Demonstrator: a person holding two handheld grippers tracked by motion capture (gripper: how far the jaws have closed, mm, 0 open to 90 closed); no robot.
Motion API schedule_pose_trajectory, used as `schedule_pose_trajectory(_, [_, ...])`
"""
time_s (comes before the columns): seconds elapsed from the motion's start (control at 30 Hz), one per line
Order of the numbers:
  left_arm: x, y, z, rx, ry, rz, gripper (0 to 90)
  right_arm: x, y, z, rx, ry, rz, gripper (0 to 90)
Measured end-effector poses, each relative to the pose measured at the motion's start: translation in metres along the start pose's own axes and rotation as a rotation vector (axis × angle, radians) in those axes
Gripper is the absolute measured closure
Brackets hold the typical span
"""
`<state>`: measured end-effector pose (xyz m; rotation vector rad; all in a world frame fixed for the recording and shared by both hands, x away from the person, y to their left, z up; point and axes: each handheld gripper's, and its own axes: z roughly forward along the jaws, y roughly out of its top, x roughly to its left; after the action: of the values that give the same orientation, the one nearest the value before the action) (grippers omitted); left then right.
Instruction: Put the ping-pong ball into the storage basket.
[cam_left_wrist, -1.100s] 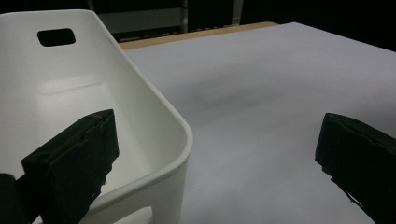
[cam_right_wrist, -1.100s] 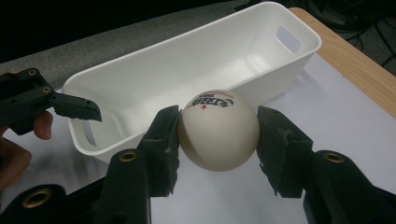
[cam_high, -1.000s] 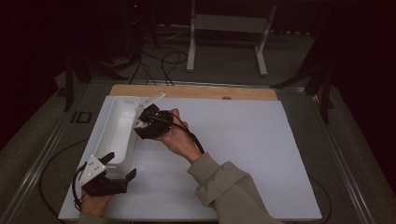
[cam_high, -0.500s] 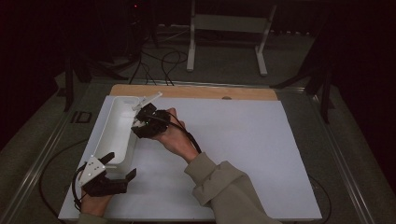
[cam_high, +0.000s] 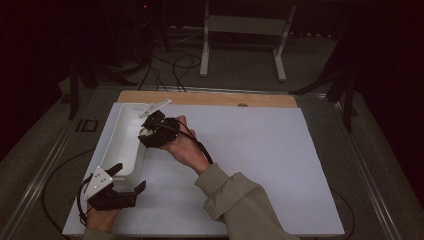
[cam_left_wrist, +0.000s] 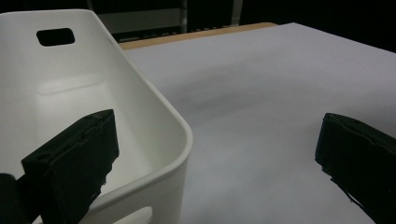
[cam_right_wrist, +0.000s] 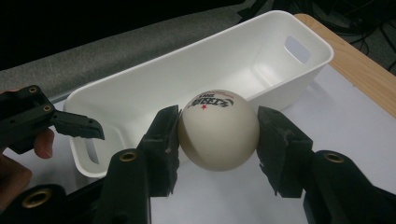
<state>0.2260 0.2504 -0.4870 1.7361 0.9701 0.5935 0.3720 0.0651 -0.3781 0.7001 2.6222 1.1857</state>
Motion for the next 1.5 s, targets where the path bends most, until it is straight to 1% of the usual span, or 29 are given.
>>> schedule_pose_trajectory(0.53, [0.000, 0.000, 0.000, 0.000, -0.002, 0.000, 0.0, 0.004, 0.004, 0.007, -0.008, 0.015, 0.001, 50.8])
schedule_pose_trajectory(1.5, [0.001, 0.000, 0.000, -0.004, -0.003, -0.003, 0.1, 0.003, 0.010, 0.020, 0.000, 0.022, 0.002, 50.7])
